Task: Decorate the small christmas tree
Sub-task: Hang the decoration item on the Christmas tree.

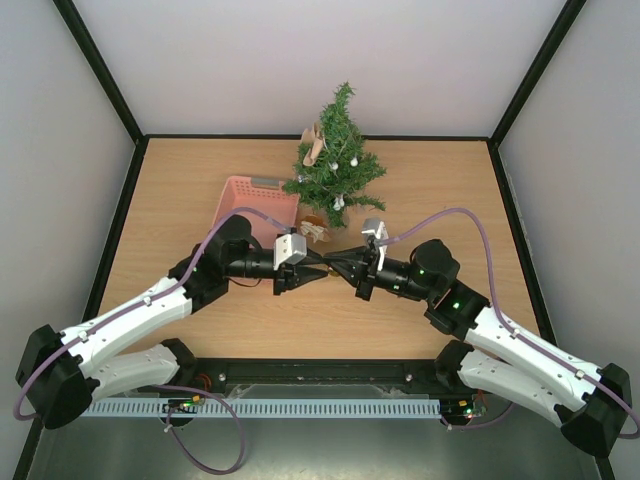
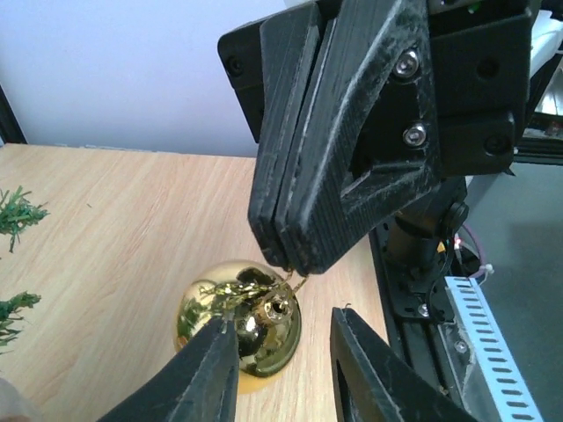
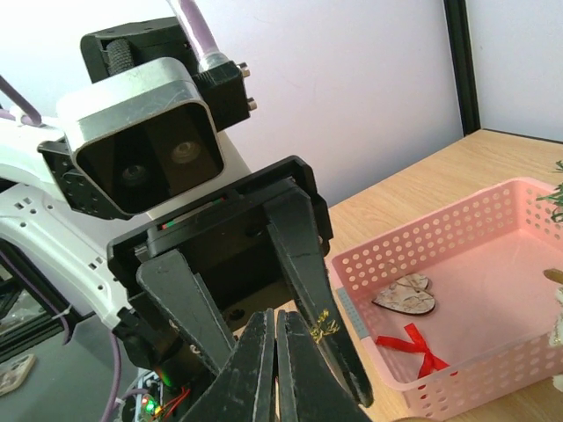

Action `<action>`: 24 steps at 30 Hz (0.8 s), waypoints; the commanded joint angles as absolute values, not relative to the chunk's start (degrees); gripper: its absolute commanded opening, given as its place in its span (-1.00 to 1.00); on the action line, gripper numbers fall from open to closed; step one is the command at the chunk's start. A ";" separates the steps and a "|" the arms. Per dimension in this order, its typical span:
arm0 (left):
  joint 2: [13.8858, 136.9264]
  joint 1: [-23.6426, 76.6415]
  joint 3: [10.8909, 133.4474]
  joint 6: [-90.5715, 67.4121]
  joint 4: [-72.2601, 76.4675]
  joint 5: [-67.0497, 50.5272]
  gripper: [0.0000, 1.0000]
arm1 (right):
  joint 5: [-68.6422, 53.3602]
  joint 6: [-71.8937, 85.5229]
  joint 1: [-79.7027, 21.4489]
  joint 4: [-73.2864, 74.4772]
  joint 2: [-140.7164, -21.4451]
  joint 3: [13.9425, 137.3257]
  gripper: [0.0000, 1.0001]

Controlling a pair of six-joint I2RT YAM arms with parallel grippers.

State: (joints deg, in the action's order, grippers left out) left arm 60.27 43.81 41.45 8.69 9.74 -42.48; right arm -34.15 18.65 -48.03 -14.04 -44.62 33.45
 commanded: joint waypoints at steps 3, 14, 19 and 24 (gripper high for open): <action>58.81 43.99 42.98 11.99 8.80 -46.46 -0.23 | -38.29 18.39 -48.26 -17.04 -43.13 33.10 -0.97; 56.61 44.03 43.28 12.56 9.47 -49.95 -0.31 | -40.98 19.41 -48.26 -18.12 -42.70 33.39 -0.97; 57.30 44.02 43.83 12.35 9.69 -50.22 -0.50 | -41.57 19.90 -48.25 -18.72 -42.98 33.30 -0.97; 57.58 44.02 44.25 12.13 9.45 -49.74 -0.45 | -41.89 19.86 -48.30 -18.89 -43.15 33.39 -0.97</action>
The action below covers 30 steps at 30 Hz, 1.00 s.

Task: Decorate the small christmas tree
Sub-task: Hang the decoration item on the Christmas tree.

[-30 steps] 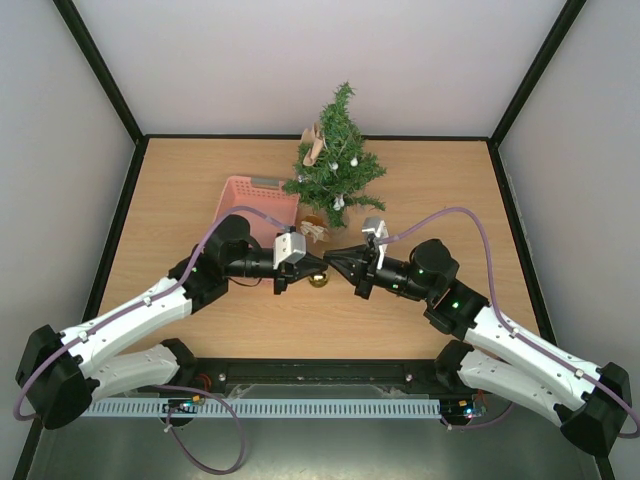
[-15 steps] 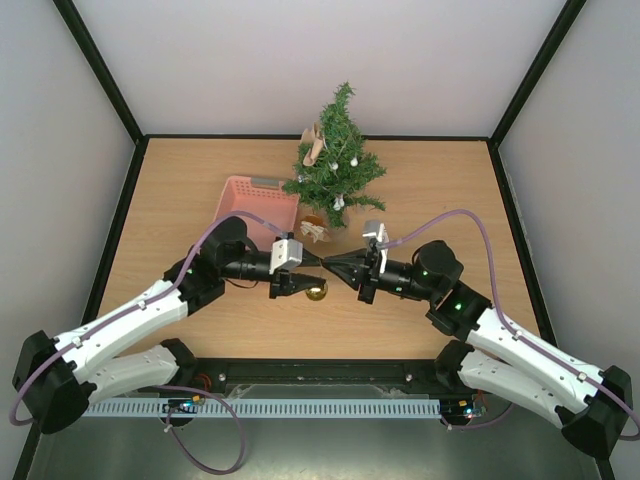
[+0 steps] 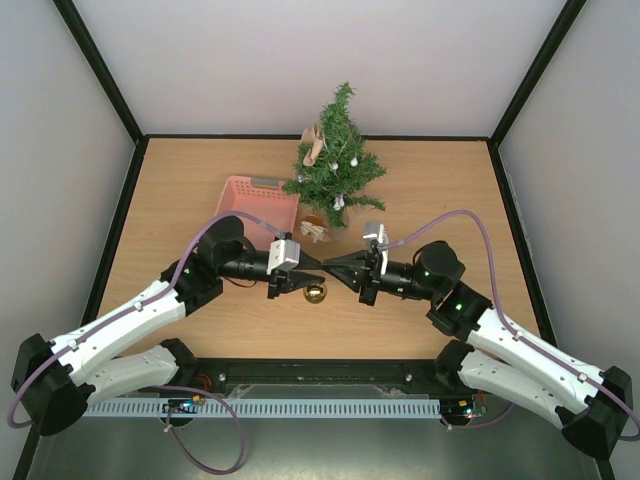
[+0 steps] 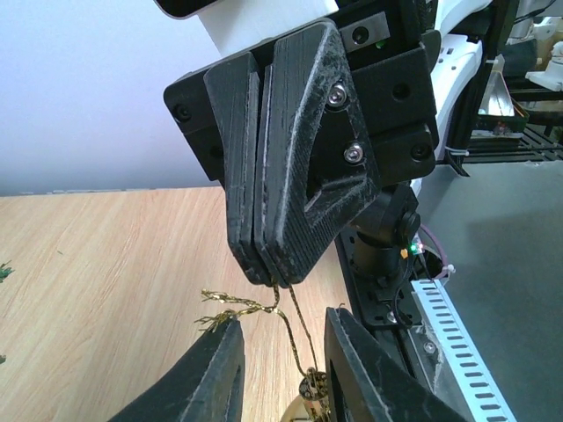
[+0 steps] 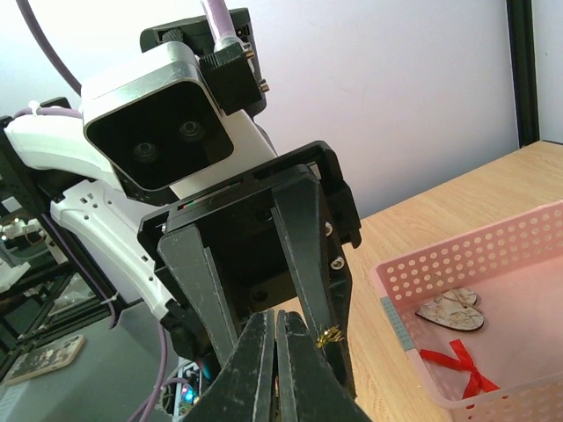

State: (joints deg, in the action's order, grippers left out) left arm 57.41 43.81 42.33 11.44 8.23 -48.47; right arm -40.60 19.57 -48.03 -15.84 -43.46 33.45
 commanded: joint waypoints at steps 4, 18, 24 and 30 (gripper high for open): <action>57.37 44.03 43.96 11.99 10.00 -49.90 -0.38 | -44.03 20.85 -48.25 -20.05 -43.57 33.40 -0.97; 57.07 43.89 45.18 11.87 9.28 -52.62 -0.59 | -45.43 20.83 -48.25 -20.26 -43.86 33.68 -0.97; 57.64 43.93 46.41 12.30 7.47 -53.67 -0.95 | -45.43 20.83 -48.25 -19.85 -44.12 33.43 -0.97; 57.99 43.94 46.55 12.02 7.15 -51.56 -0.95 | -41.96 19.24 -48.25 -17.13 -43.53 34.04 -0.97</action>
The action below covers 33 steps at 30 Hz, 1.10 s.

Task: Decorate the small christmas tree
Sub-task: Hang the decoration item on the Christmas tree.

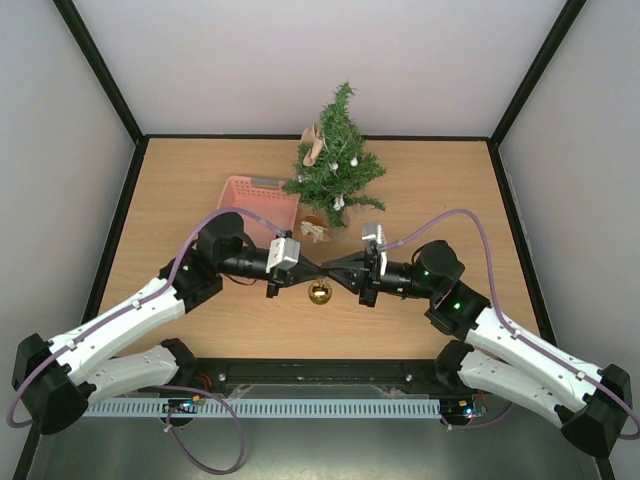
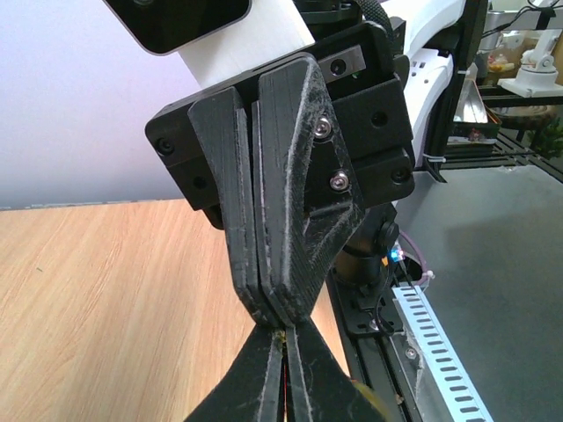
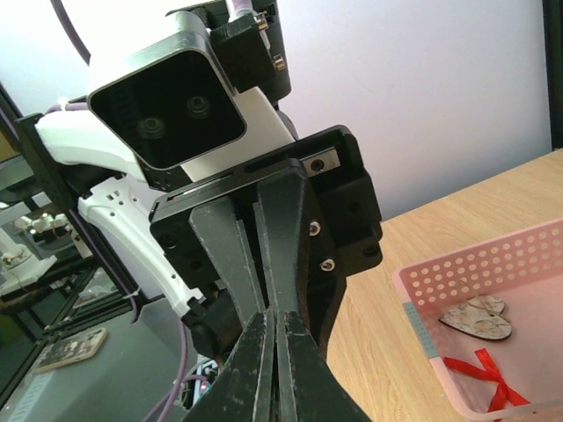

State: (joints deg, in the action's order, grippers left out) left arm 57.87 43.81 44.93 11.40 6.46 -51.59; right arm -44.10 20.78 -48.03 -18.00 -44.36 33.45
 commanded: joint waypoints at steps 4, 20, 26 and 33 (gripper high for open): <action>58.00 43.86 46.16 11.29 7.30 -48.36 -0.95 | -38.67 17.62 -48.25 -14.51 -43.10 34.48 -0.97; 59.03 43.33 47.47 13.92 3.81 -44.89 -0.95 | -33.10 13.24 -48.25 -8.55 -41.28 35.47 -0.97; 60.16 43.27 49.20 15.37 1.67 -43.83 -0.95 | -31.93 11.99 -48.25 -7.05 -41.31 36.42 -0.97; 60.97 43.33 50.42 15.86 0.99 -42.02 -0.95 | -30.61 9.55 -48.25 -4.88 -41.97 38.28 -0.97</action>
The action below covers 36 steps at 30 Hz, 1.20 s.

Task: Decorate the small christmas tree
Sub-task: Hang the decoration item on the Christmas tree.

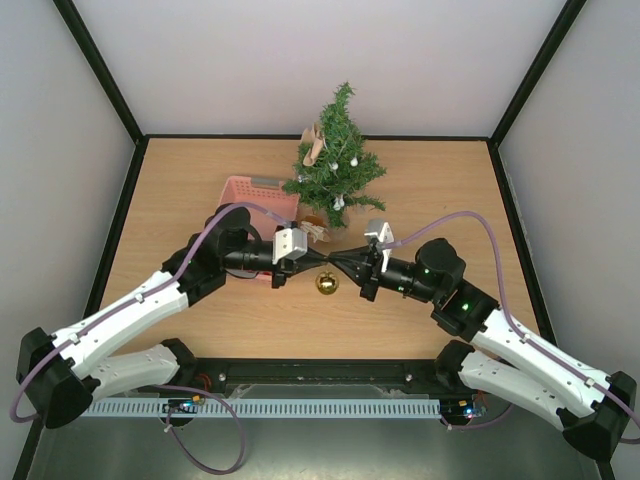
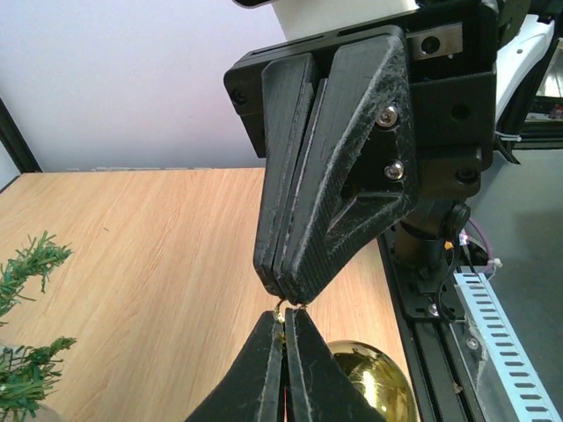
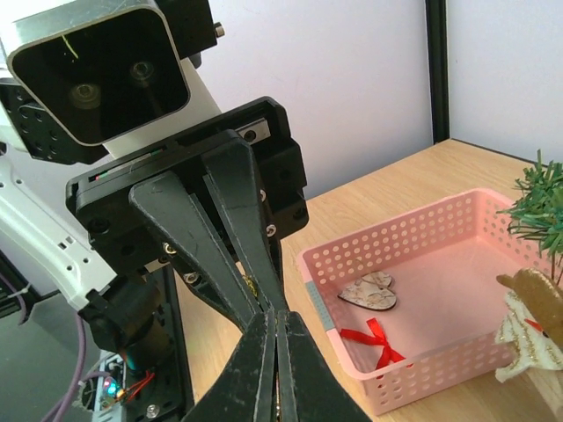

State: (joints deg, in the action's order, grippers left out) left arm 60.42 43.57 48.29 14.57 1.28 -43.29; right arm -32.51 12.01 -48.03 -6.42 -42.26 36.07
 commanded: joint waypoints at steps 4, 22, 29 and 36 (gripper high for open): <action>61.66 43.33 51.05 14.20 3.05 -37.95 -0.95 | -26.20 7.91 -48.25 -4.31 -42.36 38.89 -0.97; 76.98 43.24 66.45 4.23 2.46 -25.45 -0.95 | -3.01 5.78 -47.81 -7.08 -49.35 43.32 -0.97; 79.16 43.24 67.55 1.36 5.85 -20.30 -0.95 | -1.29 5.53 -43.76 -8.94 -53.98 46.94 -0.97; 81.92 43.24 70.75 0.72 4.22 -18.77 -0.95 | -4.71 6.75 -39.36 -11.58 -56.56 48.16 -0.97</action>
